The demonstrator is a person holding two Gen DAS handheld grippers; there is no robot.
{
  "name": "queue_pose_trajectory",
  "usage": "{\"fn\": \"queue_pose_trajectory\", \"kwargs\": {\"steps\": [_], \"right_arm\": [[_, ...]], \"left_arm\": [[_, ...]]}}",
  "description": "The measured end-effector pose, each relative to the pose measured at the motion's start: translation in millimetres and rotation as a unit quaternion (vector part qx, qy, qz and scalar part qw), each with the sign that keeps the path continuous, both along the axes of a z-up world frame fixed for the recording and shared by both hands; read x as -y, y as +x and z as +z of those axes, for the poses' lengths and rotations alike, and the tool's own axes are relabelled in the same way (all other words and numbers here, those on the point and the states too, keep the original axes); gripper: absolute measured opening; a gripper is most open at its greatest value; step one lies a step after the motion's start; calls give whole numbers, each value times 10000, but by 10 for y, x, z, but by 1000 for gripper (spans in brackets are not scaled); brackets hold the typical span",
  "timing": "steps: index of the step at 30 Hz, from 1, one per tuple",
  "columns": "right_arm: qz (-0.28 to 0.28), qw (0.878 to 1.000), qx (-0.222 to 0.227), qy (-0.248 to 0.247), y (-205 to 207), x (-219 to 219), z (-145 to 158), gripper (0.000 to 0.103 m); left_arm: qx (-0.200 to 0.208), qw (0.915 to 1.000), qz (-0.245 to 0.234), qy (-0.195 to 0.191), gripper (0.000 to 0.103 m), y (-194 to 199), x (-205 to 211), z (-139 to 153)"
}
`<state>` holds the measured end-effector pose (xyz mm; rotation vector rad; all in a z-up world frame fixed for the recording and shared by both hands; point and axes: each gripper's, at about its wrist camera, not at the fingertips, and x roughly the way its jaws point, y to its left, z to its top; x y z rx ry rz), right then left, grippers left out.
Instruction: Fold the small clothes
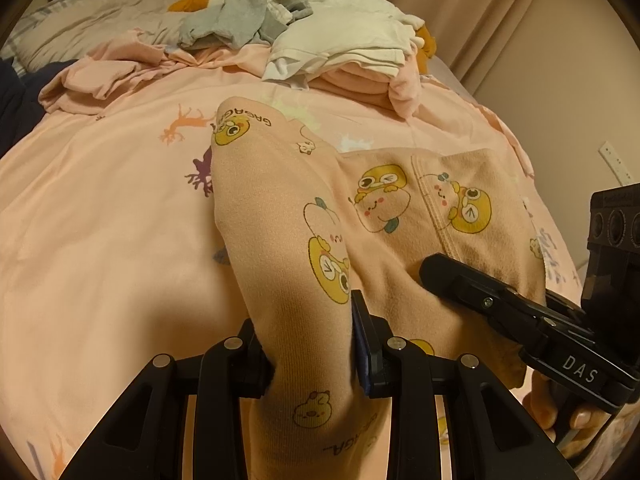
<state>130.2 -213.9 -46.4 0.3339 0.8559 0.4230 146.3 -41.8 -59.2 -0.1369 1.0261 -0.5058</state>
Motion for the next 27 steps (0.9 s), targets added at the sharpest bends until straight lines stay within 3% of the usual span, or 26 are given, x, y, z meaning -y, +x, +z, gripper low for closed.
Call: {"fn": "queue_pose_trajectory", "kwargs": {"steps": [27], "right_arm": [[-38,9998,-214,-32,102,17,-175,20]], "left_arm": [[-147,9998,-19,149,30,105,98,-155]]}}
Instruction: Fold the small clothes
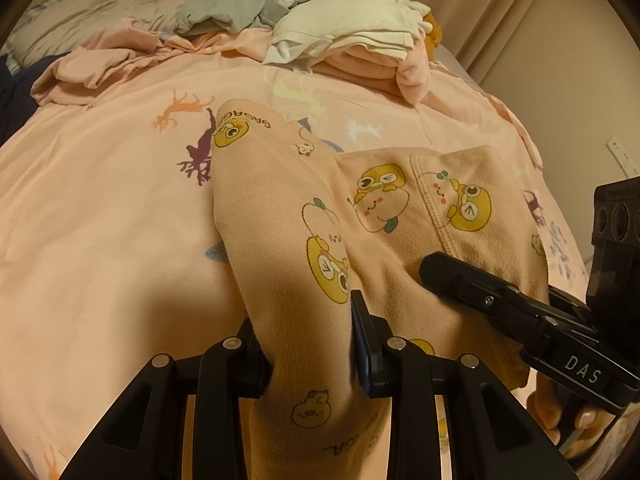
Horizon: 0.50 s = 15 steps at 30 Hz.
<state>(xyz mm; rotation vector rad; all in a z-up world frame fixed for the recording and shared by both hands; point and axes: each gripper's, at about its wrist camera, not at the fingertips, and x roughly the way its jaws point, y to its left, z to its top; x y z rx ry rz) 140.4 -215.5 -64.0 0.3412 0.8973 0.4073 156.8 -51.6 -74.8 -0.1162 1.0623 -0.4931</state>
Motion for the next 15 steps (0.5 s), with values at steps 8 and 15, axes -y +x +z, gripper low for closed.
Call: {"fn": "queue_pose_trajectory", "kwargs": {"steps": [8,15], "right_arm": [[-19,10000,-71,-12,28,6,-54,20],[-35,9999,-103,-33,35,7,-76,20]], "left_arm": [[-52,10000,-4,22,30,15,5,-51],[-56,10000,-7,37,30,13,8,-64]]}}
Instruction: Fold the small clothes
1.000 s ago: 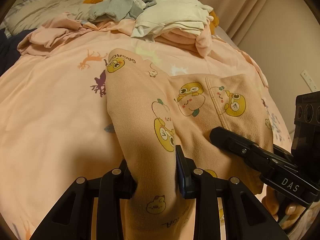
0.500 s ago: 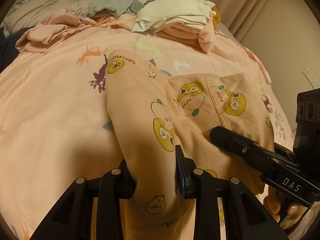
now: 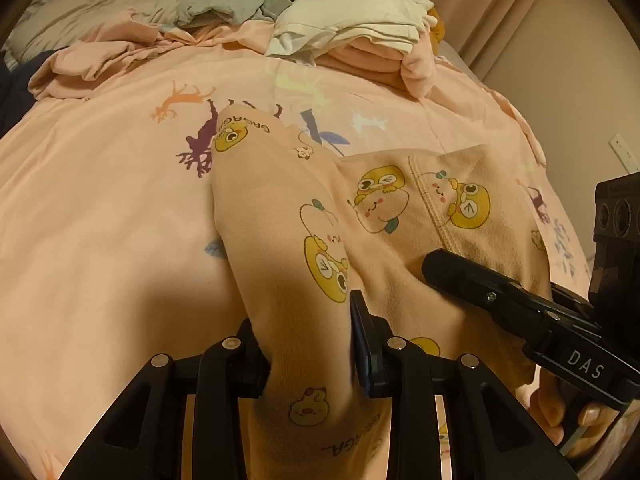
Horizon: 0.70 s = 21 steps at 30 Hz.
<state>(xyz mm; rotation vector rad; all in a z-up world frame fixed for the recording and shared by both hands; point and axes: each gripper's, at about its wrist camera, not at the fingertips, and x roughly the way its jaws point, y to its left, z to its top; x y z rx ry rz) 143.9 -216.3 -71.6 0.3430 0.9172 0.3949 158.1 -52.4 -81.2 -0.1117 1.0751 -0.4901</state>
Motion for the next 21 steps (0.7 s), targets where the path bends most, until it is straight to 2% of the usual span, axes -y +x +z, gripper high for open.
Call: {"fn": "queue_pose_trajectory", "kwargs": {"steps": [21], "right_arm": [[-94,9999,-121,-1,49,70,-89,21]], "left_arm": [[3,10000,-6,26,30,-2,3,-8]]}}
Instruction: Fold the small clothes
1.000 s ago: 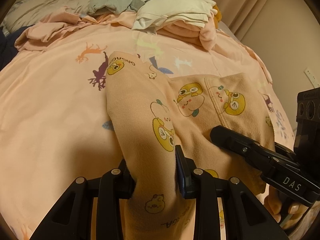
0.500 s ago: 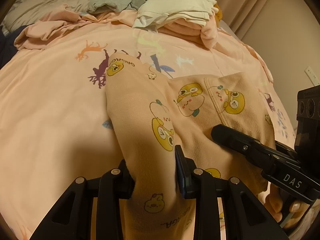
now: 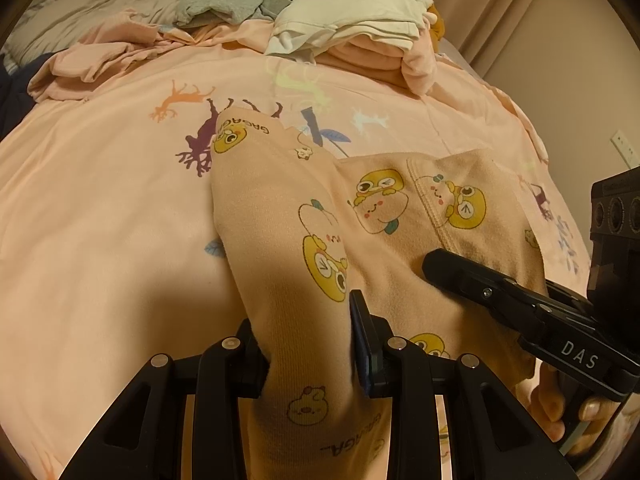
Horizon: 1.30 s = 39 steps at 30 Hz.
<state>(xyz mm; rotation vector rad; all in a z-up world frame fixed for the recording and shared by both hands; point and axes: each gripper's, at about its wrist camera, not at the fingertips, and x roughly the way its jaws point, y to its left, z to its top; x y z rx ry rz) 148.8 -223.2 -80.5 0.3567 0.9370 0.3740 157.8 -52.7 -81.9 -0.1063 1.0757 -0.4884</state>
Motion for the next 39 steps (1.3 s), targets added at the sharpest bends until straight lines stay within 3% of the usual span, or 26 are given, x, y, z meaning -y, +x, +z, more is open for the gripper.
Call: {"fn": "queue_pose_trajectory", "kwargs": {"steps": [39], "right_arm": [[-274,9988,-367,188,16,164,-214,25]], "left_arm": [[8,10000,-11,63,32,10,20,-1]]}}
